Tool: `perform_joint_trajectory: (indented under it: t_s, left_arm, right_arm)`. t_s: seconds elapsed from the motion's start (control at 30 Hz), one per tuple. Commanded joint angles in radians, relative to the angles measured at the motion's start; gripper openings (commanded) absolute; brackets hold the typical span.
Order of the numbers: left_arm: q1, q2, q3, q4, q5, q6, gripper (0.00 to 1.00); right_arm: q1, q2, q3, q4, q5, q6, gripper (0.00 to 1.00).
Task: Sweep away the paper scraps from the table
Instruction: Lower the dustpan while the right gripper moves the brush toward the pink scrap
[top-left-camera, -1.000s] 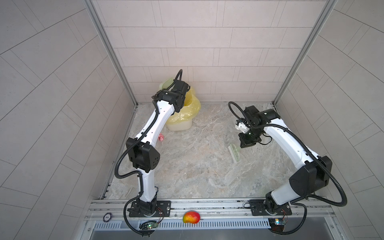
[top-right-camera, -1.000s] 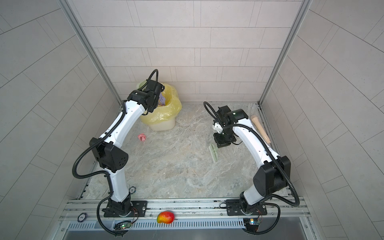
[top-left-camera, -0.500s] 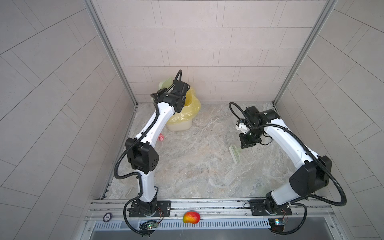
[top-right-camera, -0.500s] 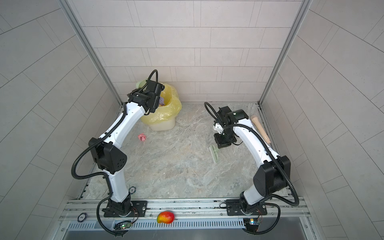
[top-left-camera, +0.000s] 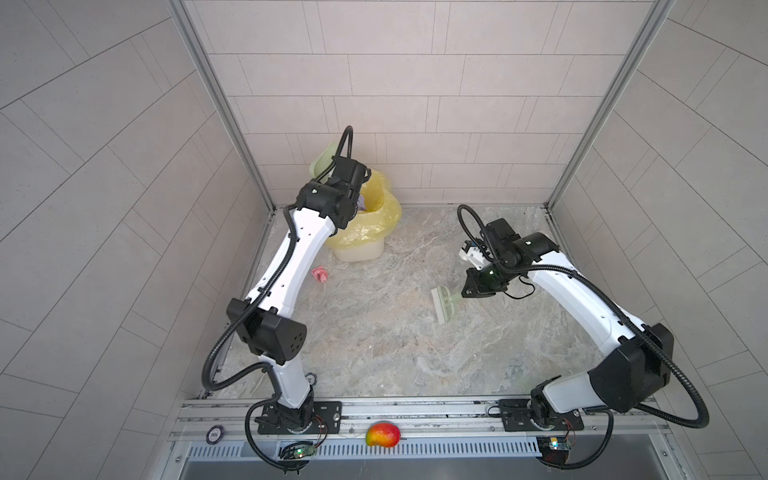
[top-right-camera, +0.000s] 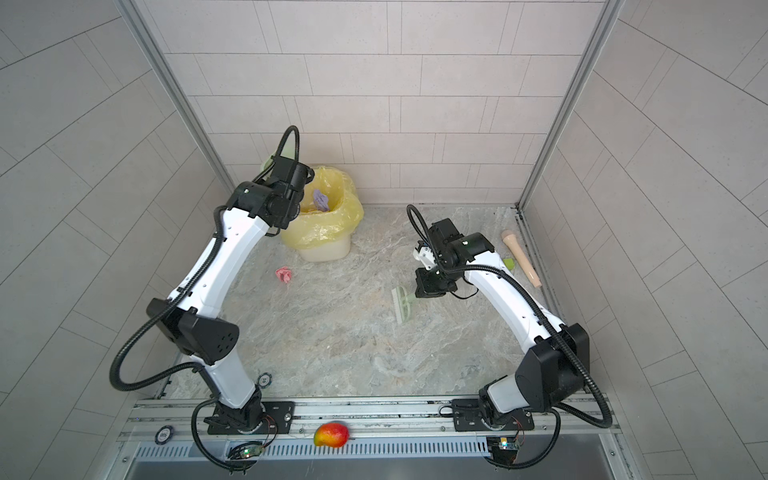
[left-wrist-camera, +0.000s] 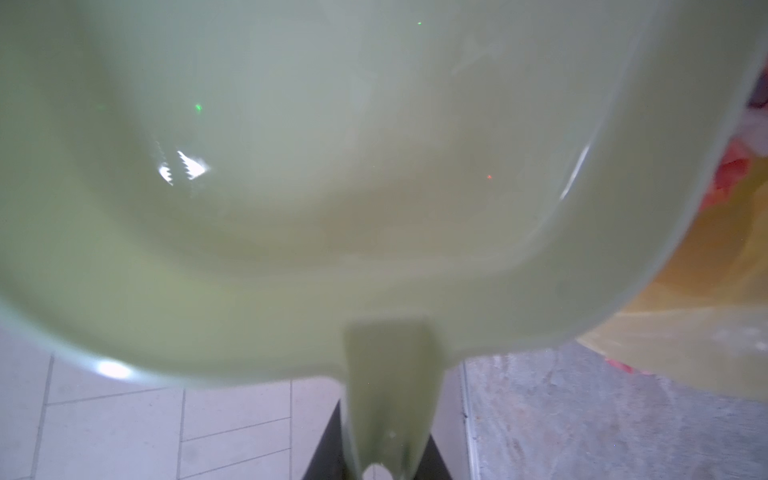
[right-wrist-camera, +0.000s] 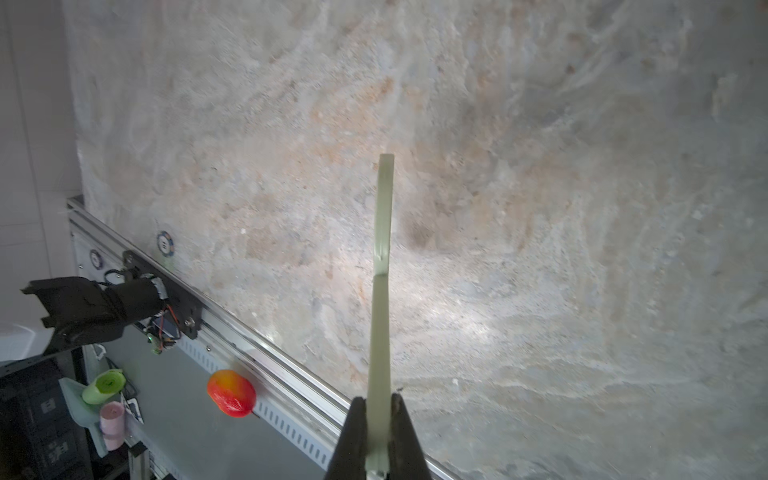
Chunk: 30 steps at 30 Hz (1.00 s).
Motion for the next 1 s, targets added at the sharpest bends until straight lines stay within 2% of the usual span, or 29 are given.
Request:
perform_joint_trajectory:
  t_s: [0.0, 0.27, 0.47, 0.63, 0.83, 0.97]
  left_arm:
    - [0.03, -0.116, -0.096, -0.026, 0.141, -0.171, 0.0]
    - [0.203, -0.392, -0.497, 0.088, 0.402, -0.327, 0.0]
    - [0.323, -0.533, -0.7, 0.17, 0.537, -0.381, 0.0]
    - [0.375, -0.598, -0.806, 0.213, 0.618, -0.421, 0.0]
    - [0.386, -0.66, -0.878, 0.232, 0.631, -0.43, 0.0]
    - [0.398, -0.692, -0.91, 0.231, 0.668, -0.428, 0.0]
  right_arm:
    - [0.067, -0.035, -0.019, 0.179, -0.045, 0.119, 0.0]
    - [0.273, 0.016, -0.057, 0.527, 0.024, 0.335, 0.0]
    - [0.378, 0.144, -0.011, 0.779, 0.042, 0.525, 0.0]
    - [0.459, 0.269, 0.023, 0.961, 0.074, 0.717, 0.0]
    - [0.534, 0.399, -0.008, 1.272, 0.169, 0.957, 0.0]
    - [0.573, 0.508, 0.043, 1.382, 0.228, 1.051, 0.0]
